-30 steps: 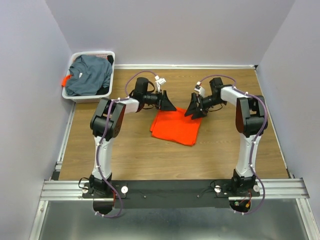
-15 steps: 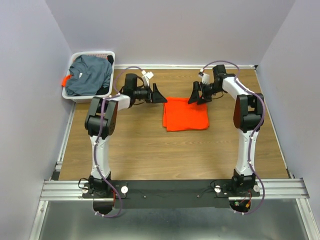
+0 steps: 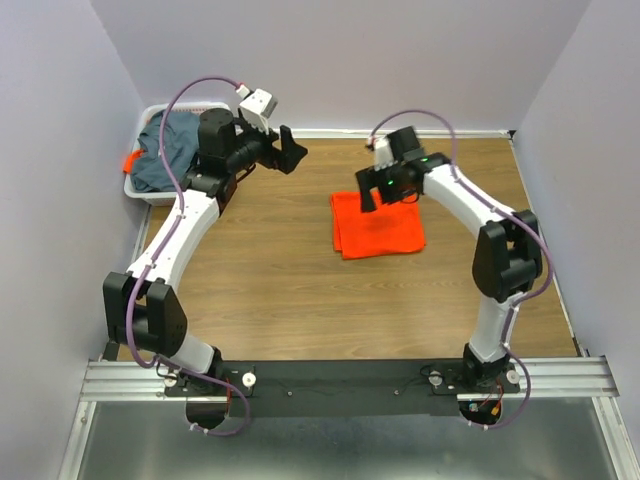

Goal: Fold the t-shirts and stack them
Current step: Put the neatly folded tshirt into the corner of the board with the right arm

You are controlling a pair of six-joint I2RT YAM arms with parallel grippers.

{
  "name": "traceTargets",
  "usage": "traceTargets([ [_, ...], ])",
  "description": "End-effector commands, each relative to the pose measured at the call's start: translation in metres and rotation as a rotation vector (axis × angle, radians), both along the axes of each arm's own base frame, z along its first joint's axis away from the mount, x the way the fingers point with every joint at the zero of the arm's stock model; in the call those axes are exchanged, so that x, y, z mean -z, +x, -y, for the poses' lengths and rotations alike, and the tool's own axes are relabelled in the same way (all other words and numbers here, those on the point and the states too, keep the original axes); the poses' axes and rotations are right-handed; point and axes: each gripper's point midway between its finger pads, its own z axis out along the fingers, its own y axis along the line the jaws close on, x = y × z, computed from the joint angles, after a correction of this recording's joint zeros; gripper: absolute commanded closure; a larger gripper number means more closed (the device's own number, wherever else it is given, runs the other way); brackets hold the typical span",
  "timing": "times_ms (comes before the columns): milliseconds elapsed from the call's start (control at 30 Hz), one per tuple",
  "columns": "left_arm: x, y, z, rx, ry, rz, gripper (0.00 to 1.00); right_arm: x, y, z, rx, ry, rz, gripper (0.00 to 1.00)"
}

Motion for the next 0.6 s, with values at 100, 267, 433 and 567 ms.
traceTargets([
  [100, 0.058, -0.02, -0.036, -0.135, 0.151, -0.143, 0.05, 0.071, -0.018, -0.014, 0.103, -0.214, -0.06, 0.02],
  [267, 0.066, -0.029, -0.042, -0.153, 0.172, -0.153, 0.04, 0.115, -0.024, -0.001, 0.168, -0.305, -0.126, 0.02],
  [433, 0.076, -0.033, -0.049, -0.171, 0.204, -0.161, 0.04, 0.128, -0.009, 0.04, 0.192, -0.331, -0.159, 0.02],
  [567, 0.078, -0.032, -0.053, -0.177, 0.233, -0.15, 0.04, 0.124, 0.016, 0.096, 0.192, -0.36, -0.144, 0.01],
])
